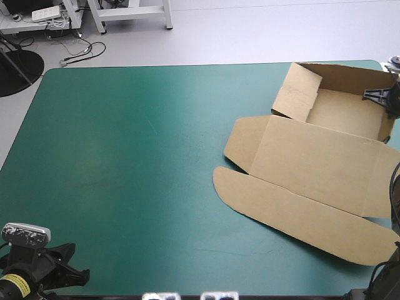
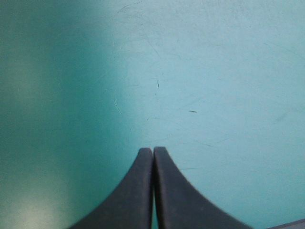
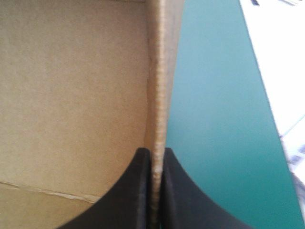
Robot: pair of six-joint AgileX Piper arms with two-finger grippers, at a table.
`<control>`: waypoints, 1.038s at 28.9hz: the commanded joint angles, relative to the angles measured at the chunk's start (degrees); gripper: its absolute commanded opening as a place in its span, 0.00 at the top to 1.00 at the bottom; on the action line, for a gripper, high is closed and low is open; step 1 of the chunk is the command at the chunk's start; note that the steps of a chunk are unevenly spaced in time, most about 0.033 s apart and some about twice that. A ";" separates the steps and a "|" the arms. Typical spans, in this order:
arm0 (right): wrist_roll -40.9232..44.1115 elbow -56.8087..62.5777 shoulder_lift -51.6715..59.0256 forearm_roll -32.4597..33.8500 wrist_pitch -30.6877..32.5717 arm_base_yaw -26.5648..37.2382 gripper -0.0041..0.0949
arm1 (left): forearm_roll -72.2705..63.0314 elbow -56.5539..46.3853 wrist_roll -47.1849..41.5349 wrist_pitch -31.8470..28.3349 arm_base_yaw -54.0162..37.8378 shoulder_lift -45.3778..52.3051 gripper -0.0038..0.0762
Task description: Fold the box
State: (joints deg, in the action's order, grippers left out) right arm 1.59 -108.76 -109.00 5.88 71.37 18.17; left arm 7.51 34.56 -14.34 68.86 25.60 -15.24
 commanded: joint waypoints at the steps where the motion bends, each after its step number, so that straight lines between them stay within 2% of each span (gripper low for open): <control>1: -4.36 -1.30 2.80 5.88 0.21 0.93 0.91 | 1.12 1.26 -0.64 -3.11 0.41 -0.78 0.96; 3: -2.77 -1.30 2.47 6.12 -0.55 0.93 0.80 | 1.47 1.26 -0.64 -3.11 0.41 -0.78 0.96; 6: -3.11 -1.30 2.40 5.45 -1.10 0.93 0.57 | 2.03 1.26 -0.64 -3.11 0.41 -0.78 0.96; 8: -4.46 -1.30 2.70 5.36 -0.86 0.93 0.47 | 2.31 1.26 -0.64 -3.11 0.41 -0.78 0.96; 14: -5.76 -1.30 6.10 4.71 0.33 0.93 0.45 | 3.71 1.26 -0.64 -3.11 0.41 -0.78 0.96; 17: -5.76 -1.30 9.48 0.12 0.33 0.93 0.45 | 4.94 1.26 -0.64 -3.31 0.41 -0.78 0.96; 19: -5.85 -1.30 12.14 -4.82 0.33 0.83 0.46 | 5.54 1.26 -0.64 -3.31 0.41 -0.78 0.96; 21: -7.07 -1.30 15.44 -11.33 0.33 0.82 0.54 | 5.99 1.26 -0.64 -3.31 0.41 -0.78 0.96; 23: -9.51 -1.30 19.12 -17.89 0.43 0.74 0.70 | 6.53 1.26 -0.64 -3.47 0.41 -0.78 0.96; 26: -11.50 -1.21 24.59 -19.84 0.43 -0.75 0.97 | 7.59 1.26 -0.64 -4.03 0.41 -0.78 0.96; 30: -12.58 4.84 34.47 -19.27 0.43 -4.39 0.97 | 8.58 0.84 -0.64 -6.90 0.41 -0.78 0.96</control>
State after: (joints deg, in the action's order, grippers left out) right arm -9.45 -106.64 -80.95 -12.59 71.97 15.35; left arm 14.65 34.51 -14.38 66.90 25.60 -15.24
